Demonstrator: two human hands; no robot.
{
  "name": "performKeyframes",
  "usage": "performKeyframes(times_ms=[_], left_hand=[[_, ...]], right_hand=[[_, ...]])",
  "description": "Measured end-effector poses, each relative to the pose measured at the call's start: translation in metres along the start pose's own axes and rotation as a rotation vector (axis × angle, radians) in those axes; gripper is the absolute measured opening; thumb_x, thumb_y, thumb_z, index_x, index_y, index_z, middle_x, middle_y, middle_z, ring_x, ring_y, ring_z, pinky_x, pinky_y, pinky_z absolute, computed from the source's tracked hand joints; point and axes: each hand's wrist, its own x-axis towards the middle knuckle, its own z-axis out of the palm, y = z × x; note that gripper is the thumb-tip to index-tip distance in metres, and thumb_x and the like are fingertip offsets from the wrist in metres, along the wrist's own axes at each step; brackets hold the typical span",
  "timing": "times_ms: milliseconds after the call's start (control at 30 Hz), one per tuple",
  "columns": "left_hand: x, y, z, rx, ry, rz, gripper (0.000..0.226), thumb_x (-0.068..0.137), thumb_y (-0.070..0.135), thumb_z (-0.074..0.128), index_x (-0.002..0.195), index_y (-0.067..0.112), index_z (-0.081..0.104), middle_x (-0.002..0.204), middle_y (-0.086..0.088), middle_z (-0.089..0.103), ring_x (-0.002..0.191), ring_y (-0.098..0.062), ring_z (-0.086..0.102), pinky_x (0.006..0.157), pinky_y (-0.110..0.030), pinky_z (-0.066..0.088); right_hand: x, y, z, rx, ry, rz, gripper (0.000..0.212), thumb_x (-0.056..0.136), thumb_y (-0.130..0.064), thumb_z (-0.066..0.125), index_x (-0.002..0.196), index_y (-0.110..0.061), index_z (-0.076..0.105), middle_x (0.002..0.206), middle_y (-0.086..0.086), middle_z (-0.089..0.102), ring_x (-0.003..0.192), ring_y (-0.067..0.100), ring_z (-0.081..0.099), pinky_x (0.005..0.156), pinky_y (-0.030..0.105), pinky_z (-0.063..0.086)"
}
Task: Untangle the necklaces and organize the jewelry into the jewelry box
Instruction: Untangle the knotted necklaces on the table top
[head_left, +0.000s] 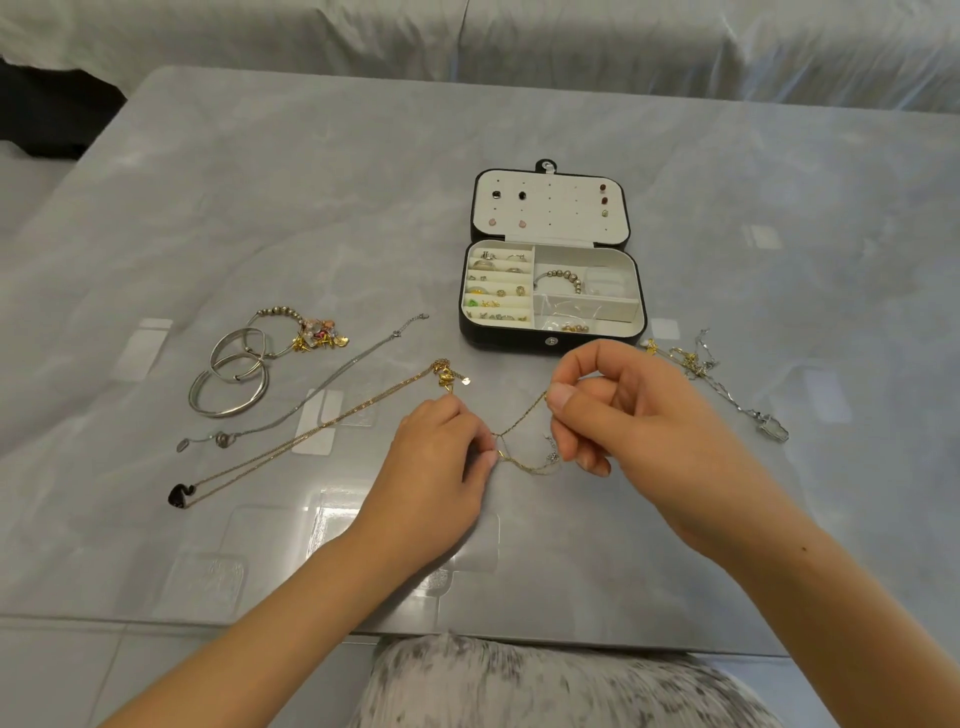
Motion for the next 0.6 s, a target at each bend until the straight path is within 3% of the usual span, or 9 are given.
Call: performKeyframes(times_ms=[167, 233, 333, 500, 600], left_hand=[[-0.003, 0.002, -0.013, -0.301, -0.015, -0.115, 0.011, 0.096, 0.017, 0.045, 0.086, 0.020, 0.047, 0.086, 0.003, 0.064, 0.082, -0.010, 0.059, 0.073, -0.021, 0.045], [-0.001, 0.002, -0.017, -0.362, 0.000, -0.134, 0.017, 0.098, 0.017, 0.039, 0.084, 0.025, 0.040, 0.082, 0.003, 0.067, 0.079, -0.005, 0.061, 0.072, -0.017, 0.046], [0.003, 0.002, -0.021, -0.339, 0.034, -0.115, 0.022, 0.100, 0.017, 0.033, 0.082, 0.031, 0.032, 0.068, 0.002, 0.063, 0.065, -0.005, 0.057, 0.063, -0.012, 0.042], [0.007, 0.002, -0.020, -0.345, 0.053, -0.126, 0.018, 0.100, 0.019, 0.031, 0.083, 0.028, 0.031, 0.056, -0.006, 0.051, 0.049, -0.021, 0.055, 0.056, -0.038, 0.046], [0.009, 0.004, -0.021, -0.356, 0.071, -0.161, 0.021, 0.099, 0.019, 0.035, 0.082, 0.029, 0.032, 0.058, -0.005, 0.049, 0.050, -0.013, 0.044, 0.052, -0.034, 0.039]], right_hand=[[0.004, -0.009, 0.005, 0.067, 0.018, -0.005, 0.012, 0.091, -0.005, 0.052, 0.081, -0.010, 0.055, 0.054, 0.001, 0.058, 0.047, 0.010, 0.045, 0.047, 0.019, 0.040], [0.006, -0.014, 0.007, 0.134, 0.041, 0.001, 0.012, 0.091, -0.004, 0.052, 0.081, -0.009, 0.055, 0.054, 0.002, 0.058, 0.047, 0.010, 0.045, 0.046, 0.020, 0.039], [0.010, -0.018, 0.008, 0.231, 0.061, 0.019, 0.011, 0.091, -0.003, 0.051, 0.081, -0.006, 0.055, 0.056, 0.003, 0.058, 0.047, 0.011, 0.047, 0.046, 0.021, 0.041], [0.014, -0.019, 0.011, 0.335, 0.040, 0.048, 0.011, 0.092, -0.002, 0.049, 0.083, -0.003, 0.055, 0.062, 0.005, 0.063, 0.051, 0.010, 0.054, 0.051, 0.020, 0.048], [0.015, -0.019, 0.014, 0.337, 0.025, 0.040, 0.011, 0.092, -0.001, 0.049, 0.083, -0.004, 0.054, 0.064, 0.007, 0.065, 0.053, 0.011, 0.057, 0.053, 0.021, 0.050]])
